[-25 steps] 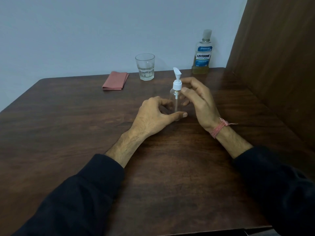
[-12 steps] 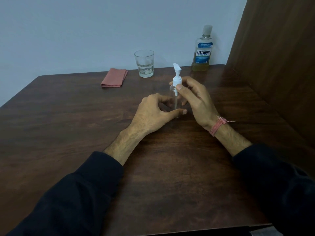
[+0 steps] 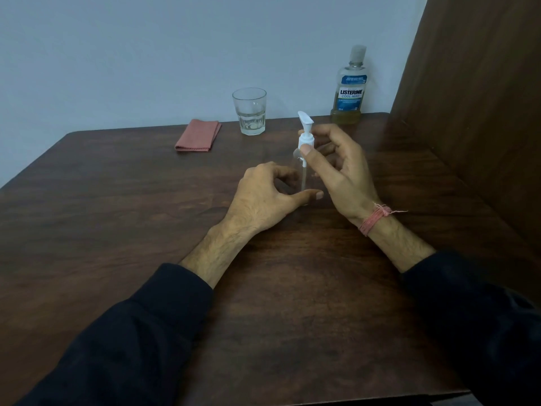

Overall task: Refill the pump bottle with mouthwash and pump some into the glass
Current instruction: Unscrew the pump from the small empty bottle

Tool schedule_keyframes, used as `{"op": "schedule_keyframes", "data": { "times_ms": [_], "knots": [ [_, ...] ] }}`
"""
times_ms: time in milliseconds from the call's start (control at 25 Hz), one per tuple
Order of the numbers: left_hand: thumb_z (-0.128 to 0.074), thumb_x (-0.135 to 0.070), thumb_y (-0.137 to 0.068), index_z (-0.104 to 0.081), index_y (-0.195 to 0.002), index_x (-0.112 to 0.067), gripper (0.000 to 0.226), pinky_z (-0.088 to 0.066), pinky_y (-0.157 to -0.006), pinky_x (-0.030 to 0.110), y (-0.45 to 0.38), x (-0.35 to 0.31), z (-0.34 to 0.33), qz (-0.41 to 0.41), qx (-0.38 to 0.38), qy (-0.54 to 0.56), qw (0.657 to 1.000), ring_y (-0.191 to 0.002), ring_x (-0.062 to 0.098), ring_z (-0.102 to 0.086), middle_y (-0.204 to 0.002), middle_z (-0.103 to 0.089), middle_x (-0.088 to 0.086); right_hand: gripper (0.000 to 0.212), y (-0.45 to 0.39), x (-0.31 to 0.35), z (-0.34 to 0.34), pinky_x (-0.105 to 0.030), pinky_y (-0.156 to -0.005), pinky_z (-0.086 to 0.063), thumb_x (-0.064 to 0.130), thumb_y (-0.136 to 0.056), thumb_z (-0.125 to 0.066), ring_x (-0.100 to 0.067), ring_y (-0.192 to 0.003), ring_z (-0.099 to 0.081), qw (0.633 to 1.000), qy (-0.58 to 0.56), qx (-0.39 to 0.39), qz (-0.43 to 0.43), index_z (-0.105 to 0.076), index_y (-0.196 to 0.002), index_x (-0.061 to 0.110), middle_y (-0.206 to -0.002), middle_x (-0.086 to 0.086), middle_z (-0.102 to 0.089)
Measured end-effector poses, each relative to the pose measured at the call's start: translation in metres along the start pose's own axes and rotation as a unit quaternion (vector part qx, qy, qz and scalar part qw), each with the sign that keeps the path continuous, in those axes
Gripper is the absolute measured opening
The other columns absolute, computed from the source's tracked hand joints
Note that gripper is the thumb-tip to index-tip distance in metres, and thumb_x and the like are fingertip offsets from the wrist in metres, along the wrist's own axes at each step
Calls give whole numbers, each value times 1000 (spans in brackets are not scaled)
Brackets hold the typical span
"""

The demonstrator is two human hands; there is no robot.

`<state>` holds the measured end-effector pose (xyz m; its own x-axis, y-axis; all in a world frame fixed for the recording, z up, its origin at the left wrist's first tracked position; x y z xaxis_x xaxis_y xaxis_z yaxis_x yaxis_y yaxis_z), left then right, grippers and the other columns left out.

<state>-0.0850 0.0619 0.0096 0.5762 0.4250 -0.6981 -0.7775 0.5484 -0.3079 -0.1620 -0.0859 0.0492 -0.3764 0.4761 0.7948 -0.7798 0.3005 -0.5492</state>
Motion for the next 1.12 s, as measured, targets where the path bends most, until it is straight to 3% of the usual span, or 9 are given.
{"op": "schedule_keyframes", "data": {
  "times_ms": [160, 320, 400, 480, 640, 760, 960, 1120],
  "knots": [
    [-83, -89, -60, -73, -77, -45, 48, -65, -79, 25, 0, -3, 3, -9, -18, -21, 1000, -82, -3, -75, -87, -75, -19, 37, 0, 13, 6, -30, -71, -60, 43, -96, -79, -16, -93, -72, 997, -26, -67, 21, -68, -124, 21, -105, 1, -72],
    [-84, -89, -64, -75, -86, -44, 51, -63, -74, 19, 1, -4, 3, -25, -32, -23, 999, -85, -6, -75, -88, -75, -21, 23, 3, 16, 10, -38, -73, -63, 33, -98, -80, -16, -92, -74, 994, -18, -102, 40, -75, -112, 16, -98, 8, -75],
    [-91, -82, -72, -82, -109, -36, 59, -64, -77, 17, 5, -5, 7, -35, -60, 28, 997, -91, -5, -78, -95, -79, -20, 19, 2, 15, 11, -41, -76, -65, 32, -97, -81, -17, -93, -75, 994, -29, -96, 35, -77, -107, 17, -97, 8, -77],
    [-97, -70, -78, -85, -122, -28, 62, -70, -83, 25, 5, -7, 11, -42, -71, 90, 993, -94, -2, -82, -100, -84, -16, 22, 0, 12, 13, -40, -78, -65, 31, -95, -84, -19, -95, -76, 995, -43, -92, 20, -79, -108, 15, -100, 4, -80],
    [-101, -55, -83, -87, -121, -23, 52, -73, -87, 35, 5, -10, 13, -52, -61, 112, 990, -94, 1, -84, -99, -87, -13, 26, -1, 9, 11, -34, -82, -66, 22, -85, -93, -16, -95, -79, 993, -95, -69, -7, -81, -107, 18, -102, 1, -83],
    [-101, -52, -85, -88, -122, -21, 51, -73, -90, 40, 4, -7, 13, -49, -52, 118, 990, -97, 5, -85, -101, -87, -11, 23, -3, 11, 7, -29, -87, -64, 13, -87, -89, -12, -94, -79, 991, -131, -35, -17, -80, -106, 22, -100, 6, -84],
    [-99, -48, -88, -90, -120, -20, 44, -73, -86, 44, 3, -7, 14, -67, -53, 116, 990, -95, 12, -86, -101, -86, -8, 22, -3, 11, 5, -42, -96, -65, 9, -94, -81, -22, -101, -79, 989, -144, -21, -18, -79, -116, 9, -110, -11, -82],
    [-98, -44, -90, -90, -119, -19, 39, -73, -85, 44, 1, -7, 14, -88, -41, 111, 989, -93, 13, -86, -100, -84, -7, 24, 0, 11, -2, -27, -96, -60, 9, -101, -73, -17, -113, -78, 984, -178, 21, -24, -76, -125, 10, -114, -4, -83]
  ]
}}
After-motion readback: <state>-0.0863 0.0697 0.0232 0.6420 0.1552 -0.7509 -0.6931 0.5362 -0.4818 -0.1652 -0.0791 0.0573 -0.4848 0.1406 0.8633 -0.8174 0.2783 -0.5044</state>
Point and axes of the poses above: each hand's wrist, its own y-axis away from the middle knuckle, its own z-axis out of the back of the hand, x = y × z, the point moved 8 cm from there along -y, towards the middle knuckle
